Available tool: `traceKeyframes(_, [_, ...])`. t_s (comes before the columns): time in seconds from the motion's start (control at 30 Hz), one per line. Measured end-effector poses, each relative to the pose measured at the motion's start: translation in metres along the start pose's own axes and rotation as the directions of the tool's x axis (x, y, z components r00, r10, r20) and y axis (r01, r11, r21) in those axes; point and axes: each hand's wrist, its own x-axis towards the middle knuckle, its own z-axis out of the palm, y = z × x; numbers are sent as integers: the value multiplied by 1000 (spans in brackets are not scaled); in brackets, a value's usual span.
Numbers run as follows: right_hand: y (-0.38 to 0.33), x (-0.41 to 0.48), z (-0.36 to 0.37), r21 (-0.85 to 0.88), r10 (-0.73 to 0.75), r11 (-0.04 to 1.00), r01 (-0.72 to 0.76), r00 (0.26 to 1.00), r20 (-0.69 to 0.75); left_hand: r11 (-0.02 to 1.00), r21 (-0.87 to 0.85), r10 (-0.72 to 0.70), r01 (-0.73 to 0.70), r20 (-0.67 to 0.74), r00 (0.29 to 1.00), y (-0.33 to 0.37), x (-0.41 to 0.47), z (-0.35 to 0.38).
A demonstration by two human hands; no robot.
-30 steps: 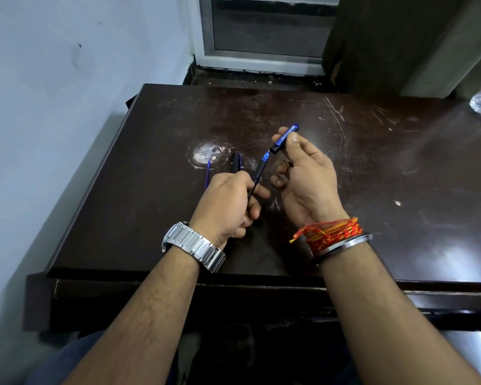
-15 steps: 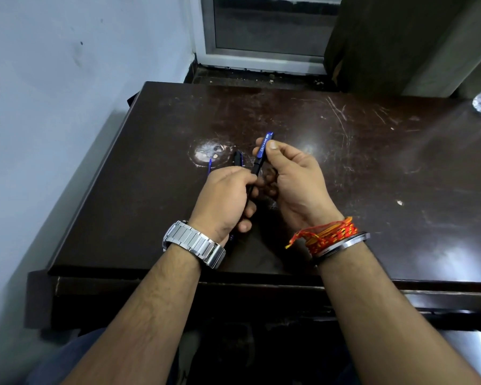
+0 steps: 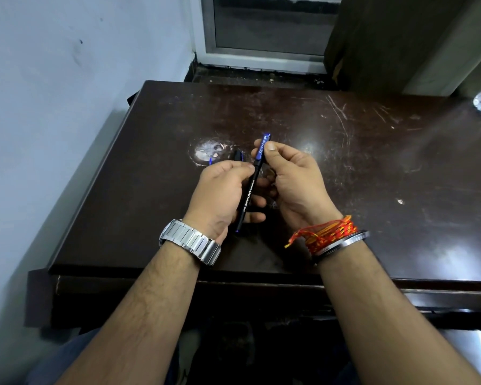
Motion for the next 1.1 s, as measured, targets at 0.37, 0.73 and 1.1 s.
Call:
traceKeyframes(0.37, [3, 4, -2, -1, -6, 1000, 6, 1000, -5, 994, 93, -60, 62, -27, 998, -6, 5, -2])
traceKeyframes(0.73, [8, 5, -4, -77, -109, 991, 114, 992, 60, 996, 35, -75, 78, -91, 993, -7, 4, 4])
traceKeyframes(1.1, [15, 6, -3, -128, -92, 987, 100, 994, 67, 997, 77, -8, 20, -146, 989, -15, 4, 1])
